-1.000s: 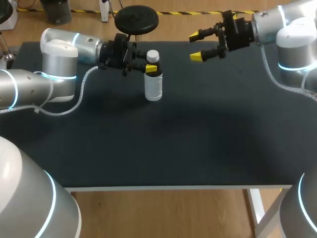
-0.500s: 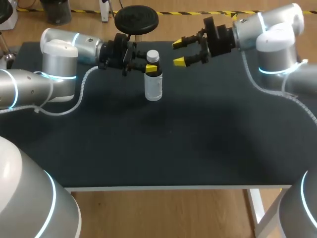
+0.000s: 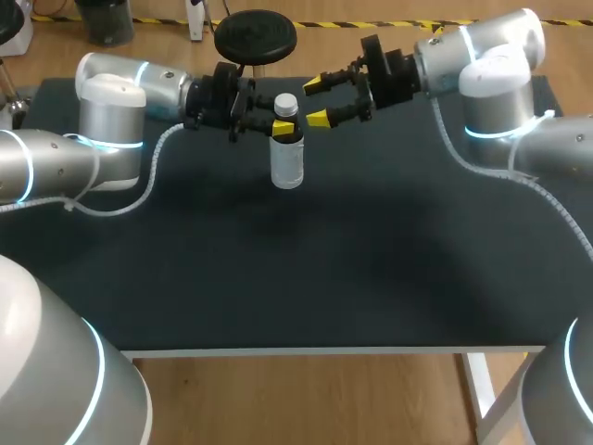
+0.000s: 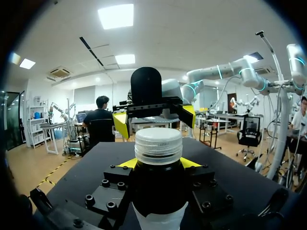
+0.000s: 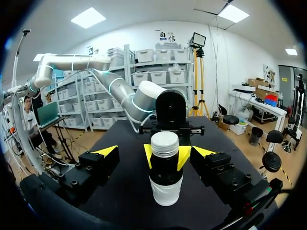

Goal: Unscrew the bottle cap

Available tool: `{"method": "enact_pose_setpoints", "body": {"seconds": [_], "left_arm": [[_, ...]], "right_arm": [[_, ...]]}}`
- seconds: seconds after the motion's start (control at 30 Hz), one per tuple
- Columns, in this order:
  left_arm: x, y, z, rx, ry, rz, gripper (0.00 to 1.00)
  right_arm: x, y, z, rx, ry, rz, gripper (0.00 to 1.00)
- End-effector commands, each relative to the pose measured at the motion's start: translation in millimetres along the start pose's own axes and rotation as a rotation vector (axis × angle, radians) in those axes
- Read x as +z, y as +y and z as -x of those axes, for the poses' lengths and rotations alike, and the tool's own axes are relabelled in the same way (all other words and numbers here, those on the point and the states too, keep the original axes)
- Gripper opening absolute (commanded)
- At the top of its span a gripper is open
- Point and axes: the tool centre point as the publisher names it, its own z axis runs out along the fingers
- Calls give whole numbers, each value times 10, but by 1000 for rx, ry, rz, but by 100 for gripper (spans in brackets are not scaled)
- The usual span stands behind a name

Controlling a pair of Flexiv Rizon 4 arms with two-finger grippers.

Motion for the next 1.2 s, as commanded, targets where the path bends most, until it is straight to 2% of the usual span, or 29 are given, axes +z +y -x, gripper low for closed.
{"method": "enact_pose_setpoints", "body": {"seconds": [0.03,0.6,1.2], "left_arm": [[-2,15,18,0,5,-2,0],[-2,15,18,0,5,-2,0],[-2,15,18,0,5,-2,0]], "right_arm": [[72,9,32,-1,3,1,100],[212,10,118,-1,-15,-13,100],[359,60,55,-17,-4,13,100]]}}
